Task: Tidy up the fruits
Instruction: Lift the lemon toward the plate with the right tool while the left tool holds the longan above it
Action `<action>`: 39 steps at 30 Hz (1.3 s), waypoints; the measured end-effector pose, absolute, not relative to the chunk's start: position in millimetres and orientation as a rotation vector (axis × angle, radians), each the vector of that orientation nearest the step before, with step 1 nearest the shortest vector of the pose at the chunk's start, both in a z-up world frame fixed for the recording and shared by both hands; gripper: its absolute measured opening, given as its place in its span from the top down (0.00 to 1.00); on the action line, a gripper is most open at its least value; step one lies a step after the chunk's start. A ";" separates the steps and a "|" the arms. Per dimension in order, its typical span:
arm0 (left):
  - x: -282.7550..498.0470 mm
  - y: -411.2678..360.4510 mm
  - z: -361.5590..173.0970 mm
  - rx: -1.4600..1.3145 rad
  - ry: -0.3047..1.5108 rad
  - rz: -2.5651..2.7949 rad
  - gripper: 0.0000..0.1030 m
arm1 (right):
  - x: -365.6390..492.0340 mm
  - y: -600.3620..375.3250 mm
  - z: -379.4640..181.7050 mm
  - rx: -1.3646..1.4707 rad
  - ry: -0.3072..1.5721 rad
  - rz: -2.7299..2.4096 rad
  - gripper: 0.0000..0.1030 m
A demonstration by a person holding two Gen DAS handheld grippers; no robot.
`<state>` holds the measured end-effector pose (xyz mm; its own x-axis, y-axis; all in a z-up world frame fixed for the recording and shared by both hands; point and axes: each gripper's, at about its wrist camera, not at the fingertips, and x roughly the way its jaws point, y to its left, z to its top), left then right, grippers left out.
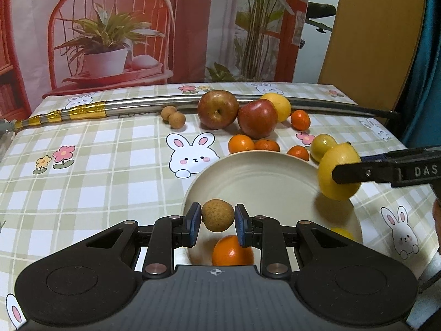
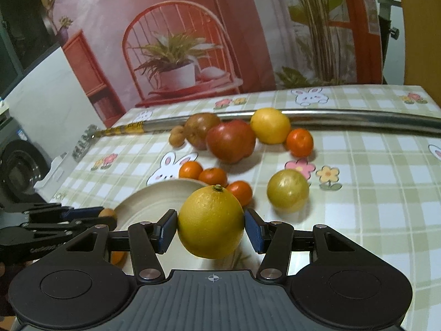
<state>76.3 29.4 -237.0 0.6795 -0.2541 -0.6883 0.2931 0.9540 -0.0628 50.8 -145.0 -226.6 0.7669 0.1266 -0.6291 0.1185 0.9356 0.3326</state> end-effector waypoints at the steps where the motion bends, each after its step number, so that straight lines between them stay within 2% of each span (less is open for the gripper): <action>1: 76.3 29.9 -237.3 0.054 0.765 -0.304 0.73 | 50.1 -142.5 -226.9 0.365 0.706 0.008 0.52; 39: 75.2 32.2 -243.1 0.020 0.813 -0.272 0.72 | 50.6 -119.8 -241.5 0.361 0.829 0.084 0.51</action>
